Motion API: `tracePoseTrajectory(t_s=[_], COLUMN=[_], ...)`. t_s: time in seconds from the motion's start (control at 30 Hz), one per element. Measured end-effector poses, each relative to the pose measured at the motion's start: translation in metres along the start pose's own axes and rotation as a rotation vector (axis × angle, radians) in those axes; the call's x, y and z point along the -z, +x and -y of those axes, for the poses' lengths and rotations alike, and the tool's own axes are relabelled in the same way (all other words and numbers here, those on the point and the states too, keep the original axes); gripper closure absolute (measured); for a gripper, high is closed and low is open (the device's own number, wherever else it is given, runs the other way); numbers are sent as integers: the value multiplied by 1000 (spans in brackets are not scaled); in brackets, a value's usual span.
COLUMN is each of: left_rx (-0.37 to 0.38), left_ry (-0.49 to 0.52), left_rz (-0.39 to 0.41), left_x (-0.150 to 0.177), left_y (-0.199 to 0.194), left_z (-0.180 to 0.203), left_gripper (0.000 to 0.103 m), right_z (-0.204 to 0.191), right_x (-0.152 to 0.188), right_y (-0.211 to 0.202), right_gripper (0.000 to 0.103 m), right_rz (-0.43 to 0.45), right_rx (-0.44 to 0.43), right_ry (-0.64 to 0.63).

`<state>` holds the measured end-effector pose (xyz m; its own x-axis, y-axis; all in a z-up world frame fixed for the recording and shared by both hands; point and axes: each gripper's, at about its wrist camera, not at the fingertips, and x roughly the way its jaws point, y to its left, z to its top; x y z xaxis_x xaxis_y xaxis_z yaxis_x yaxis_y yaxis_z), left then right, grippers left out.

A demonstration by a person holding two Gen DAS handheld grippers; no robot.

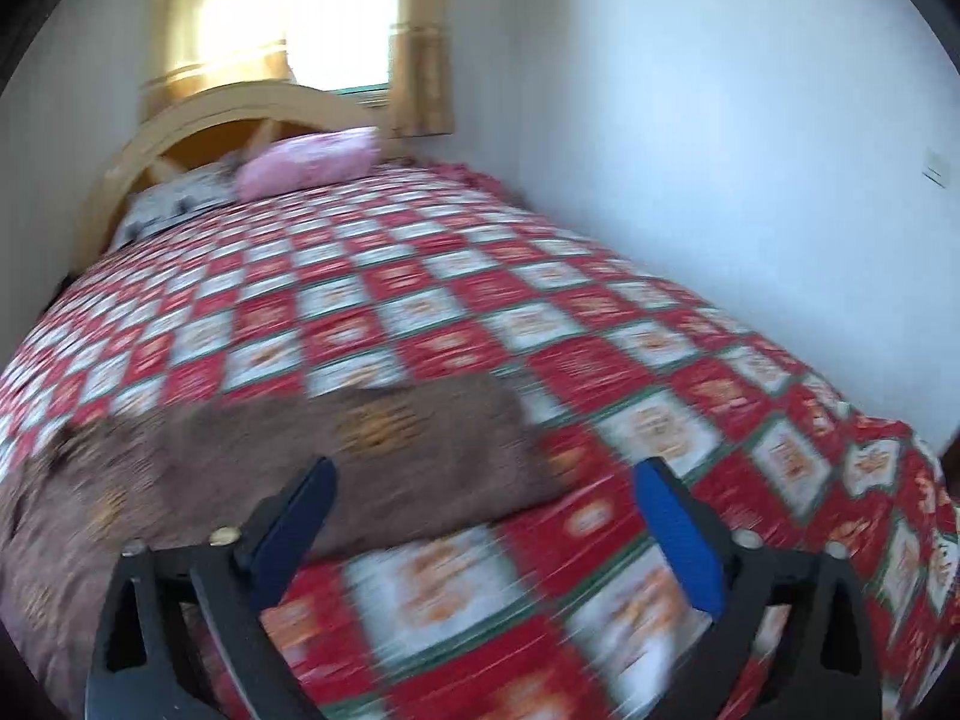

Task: Fold small clothes
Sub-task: 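Grasp the sweater sleeve cuff with the right gripper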

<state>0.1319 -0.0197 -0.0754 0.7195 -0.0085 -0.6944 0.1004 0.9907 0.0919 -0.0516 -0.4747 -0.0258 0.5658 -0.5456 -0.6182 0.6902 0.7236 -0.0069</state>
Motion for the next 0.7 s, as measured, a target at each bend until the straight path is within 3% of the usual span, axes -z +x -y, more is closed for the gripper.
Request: tracePoseTrajectory(t_s=[0.07,0.17,0.27,0.47,0.57,0.63,0.7], left_rx=[-10,-43,-44,-17,6,11,8], left_ry=[-24,-65,-76,-95,-117,-122,-118], left_rz=[-23,-55,-94,-136,-145,-147,-146], left_x=[6,15,17,18,19,19,18], left_y=[12,25,32,40,43,44,44], left_z=[-2,-4,-5,-8,-11,-11,-10], left_gripper=[0,0,0,0,0,0,0], right_z=[17,23,8,-16,-23,-27,-26], right_x=[-5,-9,-10,1,7,10,10], right_y=[21,50,69,113,115,115,114], right_gripper=[40,40,40,40,41,49,77], right_rz=[-67,-142,-162,-281,-253,-248,-254], right_rx=[-22,-82,-109,-73,-38,-26,-56], right_ry=[61,127,97,49,11,-30,-32])
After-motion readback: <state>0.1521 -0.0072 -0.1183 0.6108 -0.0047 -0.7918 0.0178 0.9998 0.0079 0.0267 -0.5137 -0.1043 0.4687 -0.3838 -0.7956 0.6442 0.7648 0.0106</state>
